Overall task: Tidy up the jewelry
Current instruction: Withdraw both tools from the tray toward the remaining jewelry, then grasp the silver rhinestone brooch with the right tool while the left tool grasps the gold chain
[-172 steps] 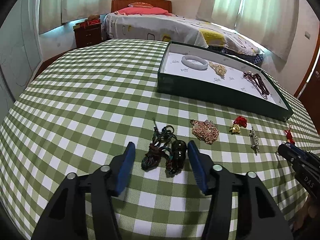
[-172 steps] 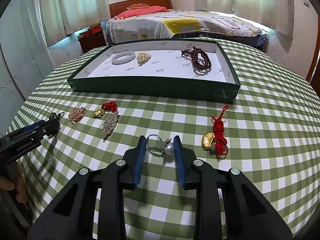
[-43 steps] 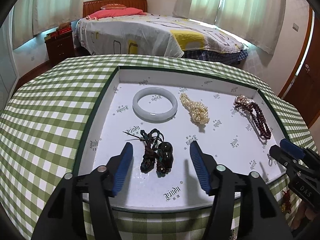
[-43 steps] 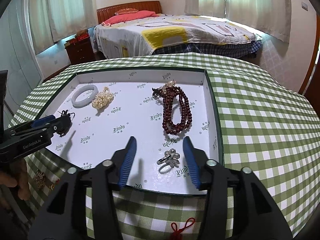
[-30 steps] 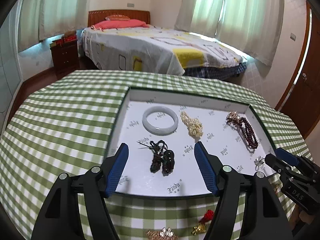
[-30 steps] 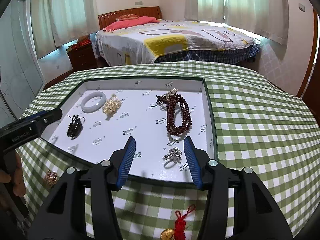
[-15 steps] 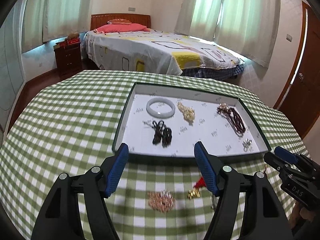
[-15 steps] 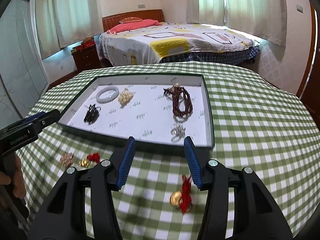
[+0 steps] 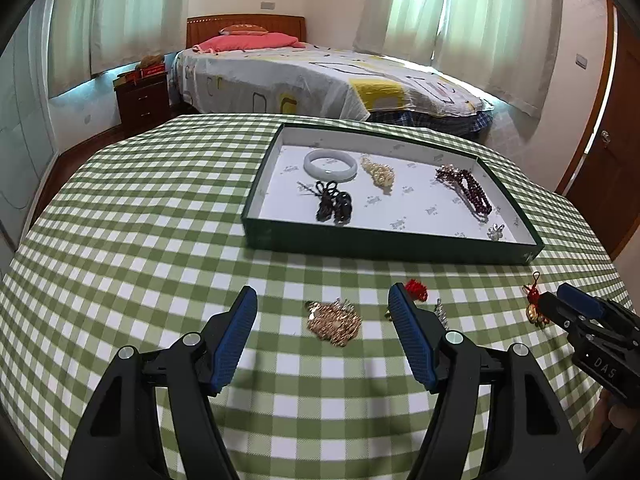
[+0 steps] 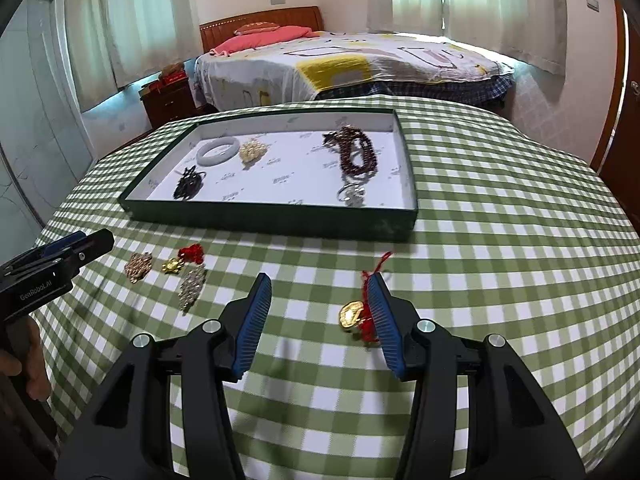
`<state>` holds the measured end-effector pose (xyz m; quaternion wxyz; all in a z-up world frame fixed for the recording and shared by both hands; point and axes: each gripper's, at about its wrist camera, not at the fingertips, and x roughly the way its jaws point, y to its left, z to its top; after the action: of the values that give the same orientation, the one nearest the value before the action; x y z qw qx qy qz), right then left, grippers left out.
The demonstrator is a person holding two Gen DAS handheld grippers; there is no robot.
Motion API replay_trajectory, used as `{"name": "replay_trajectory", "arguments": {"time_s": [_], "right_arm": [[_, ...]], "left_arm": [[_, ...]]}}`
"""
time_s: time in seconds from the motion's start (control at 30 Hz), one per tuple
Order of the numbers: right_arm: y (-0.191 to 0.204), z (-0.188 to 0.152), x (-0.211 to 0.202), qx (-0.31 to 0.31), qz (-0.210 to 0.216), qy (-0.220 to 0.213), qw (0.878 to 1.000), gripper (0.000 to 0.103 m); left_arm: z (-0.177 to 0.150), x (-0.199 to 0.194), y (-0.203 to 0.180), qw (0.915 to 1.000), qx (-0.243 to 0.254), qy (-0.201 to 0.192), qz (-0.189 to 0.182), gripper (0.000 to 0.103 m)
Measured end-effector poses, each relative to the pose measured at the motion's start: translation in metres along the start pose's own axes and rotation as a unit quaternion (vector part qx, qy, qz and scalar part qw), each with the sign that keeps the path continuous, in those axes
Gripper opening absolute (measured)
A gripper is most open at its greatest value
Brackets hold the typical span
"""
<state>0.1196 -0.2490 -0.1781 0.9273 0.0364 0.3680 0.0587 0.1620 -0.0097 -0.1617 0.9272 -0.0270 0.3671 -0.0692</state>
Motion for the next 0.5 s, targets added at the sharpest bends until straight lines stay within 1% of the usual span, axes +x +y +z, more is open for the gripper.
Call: {"name": "replay_trajectory", "arguments": {"time_s": [0.23,0.5], "right_arm": [[0.025,0.002,0.004,-0.019,0.015,-0.001,1.0,0.049],[0.052,0.002,0.015,-0.04,0.029,0.011,0.999,0.049]], "left_arm": [[-0.003,-0.01,0.017,0.9997,-0.005,-0.007,0.021,0.066],[-0.011,-0.017,0.051,0.9986,-0.032,-0.005,0.043,0.066]]}}
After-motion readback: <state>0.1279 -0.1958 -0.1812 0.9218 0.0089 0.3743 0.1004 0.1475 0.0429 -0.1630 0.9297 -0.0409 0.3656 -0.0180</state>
